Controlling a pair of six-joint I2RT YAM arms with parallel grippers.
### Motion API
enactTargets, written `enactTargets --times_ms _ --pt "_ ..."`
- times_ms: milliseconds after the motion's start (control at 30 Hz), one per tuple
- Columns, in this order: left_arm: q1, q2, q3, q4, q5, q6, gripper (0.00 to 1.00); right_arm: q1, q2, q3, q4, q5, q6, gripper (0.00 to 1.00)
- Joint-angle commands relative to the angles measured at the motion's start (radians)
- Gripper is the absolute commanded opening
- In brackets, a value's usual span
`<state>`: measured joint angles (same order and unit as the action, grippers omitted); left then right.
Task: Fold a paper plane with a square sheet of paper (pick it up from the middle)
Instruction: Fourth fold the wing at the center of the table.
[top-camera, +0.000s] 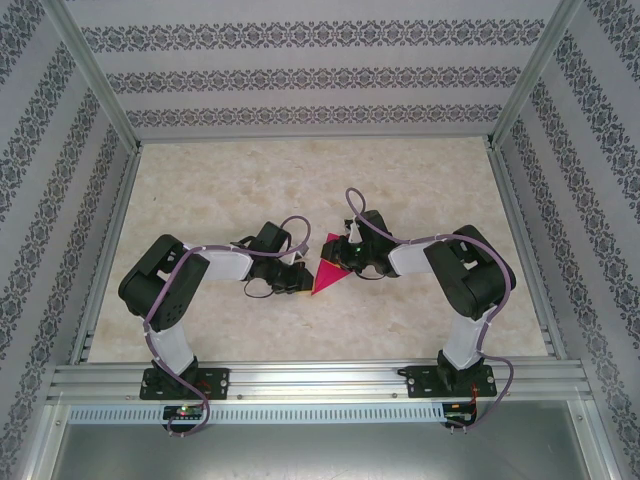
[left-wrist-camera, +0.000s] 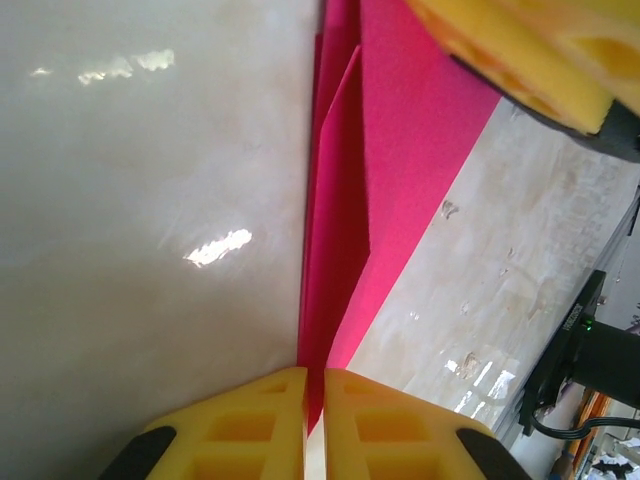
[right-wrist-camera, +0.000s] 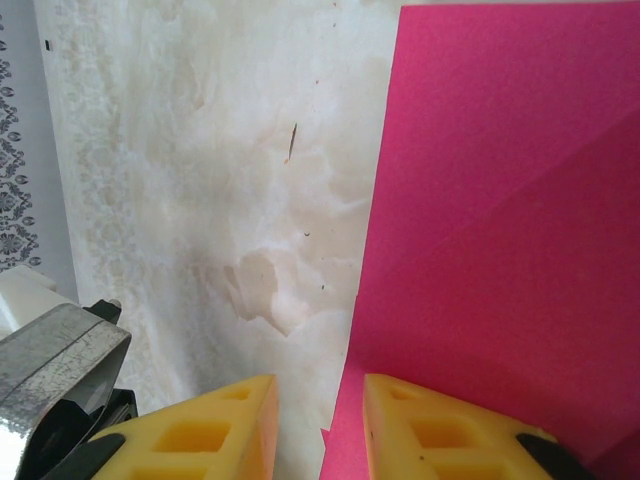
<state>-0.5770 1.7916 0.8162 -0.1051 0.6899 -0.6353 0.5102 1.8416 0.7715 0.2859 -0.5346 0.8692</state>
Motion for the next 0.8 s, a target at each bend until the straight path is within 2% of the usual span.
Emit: enactTargets --times_ms 0,200,367,600,767 --pt "-0.006 -0.018 0.007 -0.052 -0.016 0.031 0.13 -0.005 0.040 -0.011 -0.053 0.050 -0.026 0.30" --pt "-0.006 0.000 0.031 -0.109 -0.072 0.037 0.03 -0.003 0.046 -0.012 -0.052 0.051 -0.025 0.30" --pt "-0.007 0.007 0.035 -0.150 -0.112 0.040 0.00 -0.001 0.054 -0.012 -0.058 0.055 -0.024 0.29" --pt "-0.026 -0.009 0.044 -0.163 -0.105 0.031 0.01 0.005 0.065 -0.003 -0.093 0.083 -0.023 0.28" --pt "-0.028 -0.097 0.054 -0.173 -0.126 0.016 0.10 0.007 0.068 -0.009 -0.106 0.096 -0.021 0.27"
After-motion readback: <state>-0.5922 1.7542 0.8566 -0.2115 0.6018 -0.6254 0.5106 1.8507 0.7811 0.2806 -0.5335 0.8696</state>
